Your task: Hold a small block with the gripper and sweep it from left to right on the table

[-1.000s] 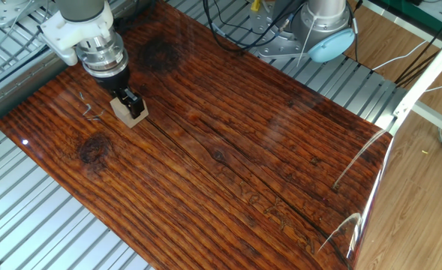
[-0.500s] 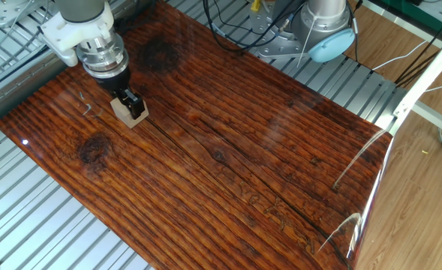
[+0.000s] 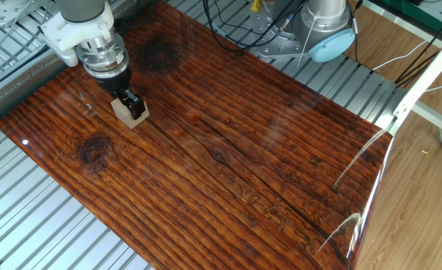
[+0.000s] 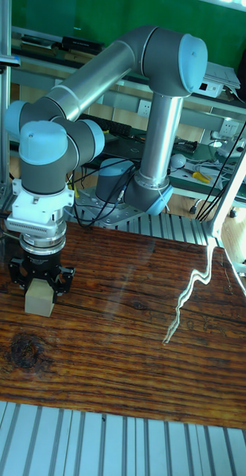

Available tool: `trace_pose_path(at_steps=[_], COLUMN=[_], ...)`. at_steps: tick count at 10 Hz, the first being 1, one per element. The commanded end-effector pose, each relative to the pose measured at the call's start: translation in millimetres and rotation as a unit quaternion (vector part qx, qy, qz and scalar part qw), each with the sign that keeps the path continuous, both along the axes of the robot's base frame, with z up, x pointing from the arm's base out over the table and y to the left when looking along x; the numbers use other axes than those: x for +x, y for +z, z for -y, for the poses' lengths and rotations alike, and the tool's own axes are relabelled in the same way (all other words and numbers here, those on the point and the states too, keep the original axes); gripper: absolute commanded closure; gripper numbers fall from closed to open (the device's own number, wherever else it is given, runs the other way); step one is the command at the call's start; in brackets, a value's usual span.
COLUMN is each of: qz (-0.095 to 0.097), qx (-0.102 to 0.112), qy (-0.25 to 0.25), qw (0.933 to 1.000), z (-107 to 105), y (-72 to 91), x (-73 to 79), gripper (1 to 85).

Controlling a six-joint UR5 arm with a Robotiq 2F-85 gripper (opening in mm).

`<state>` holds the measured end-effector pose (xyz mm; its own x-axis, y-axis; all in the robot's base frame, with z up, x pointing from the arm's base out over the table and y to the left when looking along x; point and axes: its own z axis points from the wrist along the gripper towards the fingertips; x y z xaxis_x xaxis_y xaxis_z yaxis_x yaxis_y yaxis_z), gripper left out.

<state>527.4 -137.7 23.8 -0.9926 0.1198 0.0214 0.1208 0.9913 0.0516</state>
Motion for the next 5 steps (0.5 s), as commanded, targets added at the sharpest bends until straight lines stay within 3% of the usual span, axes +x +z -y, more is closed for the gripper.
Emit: trace_pose_path(at_steps=[1,5], qz=[0.003,0.003], qx=[0.006,0.007], qy=[-0.004,-0.005], qw=[1.0,1.0], z=[-2.5,-4.1], y=[0.8,1.1], x=[1.4,1.5], gripper=[84.7,84.7])
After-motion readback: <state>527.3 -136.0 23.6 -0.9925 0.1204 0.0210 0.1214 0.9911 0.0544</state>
